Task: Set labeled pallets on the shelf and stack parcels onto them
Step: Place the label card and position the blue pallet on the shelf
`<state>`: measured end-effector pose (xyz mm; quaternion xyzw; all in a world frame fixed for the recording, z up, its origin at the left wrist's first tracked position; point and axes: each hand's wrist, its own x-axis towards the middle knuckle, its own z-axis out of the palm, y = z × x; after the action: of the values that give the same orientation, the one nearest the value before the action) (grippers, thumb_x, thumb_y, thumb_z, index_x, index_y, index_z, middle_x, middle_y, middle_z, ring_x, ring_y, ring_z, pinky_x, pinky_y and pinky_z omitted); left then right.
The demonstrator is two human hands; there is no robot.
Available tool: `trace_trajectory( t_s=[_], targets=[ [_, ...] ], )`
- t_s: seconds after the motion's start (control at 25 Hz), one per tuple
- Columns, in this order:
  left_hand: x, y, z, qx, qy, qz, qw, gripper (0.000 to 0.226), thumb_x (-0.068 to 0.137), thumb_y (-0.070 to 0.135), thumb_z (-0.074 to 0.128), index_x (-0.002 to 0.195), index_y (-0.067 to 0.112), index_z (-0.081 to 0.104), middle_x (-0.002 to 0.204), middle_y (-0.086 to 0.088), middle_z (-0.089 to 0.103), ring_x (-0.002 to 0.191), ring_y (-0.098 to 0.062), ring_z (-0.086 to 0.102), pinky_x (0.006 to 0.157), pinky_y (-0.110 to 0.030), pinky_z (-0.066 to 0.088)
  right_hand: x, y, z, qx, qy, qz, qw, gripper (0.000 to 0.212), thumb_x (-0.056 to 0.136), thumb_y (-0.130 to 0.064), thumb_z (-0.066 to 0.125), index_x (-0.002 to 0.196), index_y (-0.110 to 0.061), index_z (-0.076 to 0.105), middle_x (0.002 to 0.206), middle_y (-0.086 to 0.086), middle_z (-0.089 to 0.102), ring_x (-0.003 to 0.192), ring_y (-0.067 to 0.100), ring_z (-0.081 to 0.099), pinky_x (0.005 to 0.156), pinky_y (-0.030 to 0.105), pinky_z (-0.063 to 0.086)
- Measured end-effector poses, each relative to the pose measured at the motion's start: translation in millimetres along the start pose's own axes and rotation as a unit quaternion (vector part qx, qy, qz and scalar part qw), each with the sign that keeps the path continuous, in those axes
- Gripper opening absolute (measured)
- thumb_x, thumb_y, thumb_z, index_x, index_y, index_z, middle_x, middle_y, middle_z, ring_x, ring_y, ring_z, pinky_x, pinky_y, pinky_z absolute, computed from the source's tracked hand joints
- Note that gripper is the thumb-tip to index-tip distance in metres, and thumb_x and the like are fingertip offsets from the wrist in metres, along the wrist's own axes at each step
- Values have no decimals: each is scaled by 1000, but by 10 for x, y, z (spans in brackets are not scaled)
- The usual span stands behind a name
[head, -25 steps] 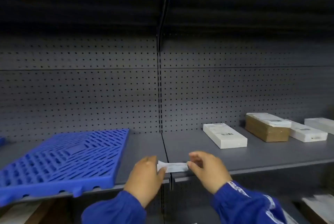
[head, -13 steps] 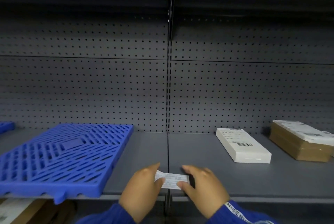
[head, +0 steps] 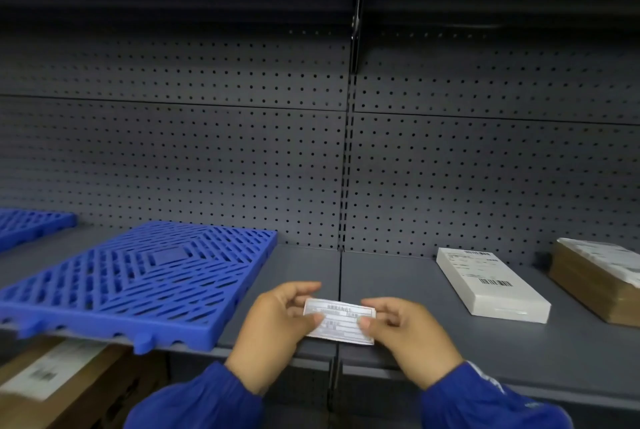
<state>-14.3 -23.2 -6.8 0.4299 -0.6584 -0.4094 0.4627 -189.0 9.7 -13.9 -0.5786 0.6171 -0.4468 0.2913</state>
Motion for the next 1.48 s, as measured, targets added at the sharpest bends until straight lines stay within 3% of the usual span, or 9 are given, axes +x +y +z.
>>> trace_trajectory(
  t_s=[0.12, 0.24, 0.32, 0.56, 0.8, 0.96, 1.24, 1.36, 1.48],
  targets=[
    [-7, 19, -177, -109, 22, -33, 993, 34, 78, -3, 66, 106, 16, 64, 72, -1, 68, 69, -12, 64, 67, -21, 53, 19, -144, 48, 176, -23, 39, 983, 11, 83, 1, 61, 85, -8, 68, 70, 0, 74, 61, 7, 66, 62, 15, 52],
    [-46, 58, -407, -164, 15, -49, 985, 24, 82, -2, 62, 98, 15, 63, 70, -1, 74, 72, -15, 69, 72, -28, 55, 8, -335, 197, 222, 3, 24, 975, 6, 81, 1, 63, 83, -5, 66, 70, 3, 73, 60, 9, 64, 57, 17, 51],
    [-79, 80, -612, -173, 28, -44, 984, 12, 83, 0, 60, 89, 9, 65, 74, -5, 75, 72, -15, 70, 68, -24, 57, -32, -498, 356, 238, 15, 7, 971, 5, 81, 1, 64, 84, -2, 65, 66, 1, 73, 56, 6, 64, 54, 15, 50],
    [-309, 48, -1657, -123, 75, -13, 989, 14, 84, 5, 61, 74, 11, 68, 63, 3, 73, 56, -3, 66, 50, -12, 50, -226, -1095, 1222, 261, 25, -15, 965, 6, 80, -1, 65, 75, -5, 66, 67, 2, 74, 57, 7, 66, 58, 20, 52],
    [-555, -52, -3065, -84, 91, -21, 992, 9, 86, 12, 59, 88, 10, 68, 79, -6, 74, 65, -14, 67, 53, -24, 52, -337, -1709, 2418, 266, 59, -20, 962, 8, 81, -11, 66, 75, -16, 65, 56, -6, 69, 46, 3, 59, 42, 16, 43],
    [-579, -218, -3873, -36, 106, -3, 994, 11, 88, 12, 59, 89, 9, 69, 72, 2, 71, 56, -4, 61, 46, -14, 46, -336, -2011, 3125, 281, 69, -3, 957, 6, 82, -10, 66, 78, -14, 63, 60, -3, 65, 52, 10, 57, 44, 19, 43],
    [-325, -668, -5209, 29, 210, -9, 977, 3, 85, 11, 62, 82, 11, 63, 78, -8, 69, 68, -18, 62, 57, -18, 52, -100, -2407, 3796, 235, 79, -22, 968, 4, 81, -11, 65, 79, -14, 65, 70, 5, 68, 61, 17, 59, 53, 26, 46],
    [-94, -901, -5800, 62, 243, -22, 968, 4, 84, 12, 64, 83, 9, 64, 83, -18, 70, 74, -28, 64, 67, -29, 53, 91, -2544, 4073, 247, 82, -16, 966, 2, 79, -9, 66, 79, -11, 65, 60, 1, 69, 57, 18, 58, 52, 27, 47],
    [170, -1129, -6287, 119, 250, -50, 960, 6, 84, 12, 64, 81, 7, 65, 79, -21, 68, 69, -26, 62, 75, -39, 53, 248, -2638, 4324, 265, 76, 0, 961, 6, 75, -11, 71, 77, -9, 65, 48, -4, 67, 43, 9, 59, 39, 18, 48]
  ],
)
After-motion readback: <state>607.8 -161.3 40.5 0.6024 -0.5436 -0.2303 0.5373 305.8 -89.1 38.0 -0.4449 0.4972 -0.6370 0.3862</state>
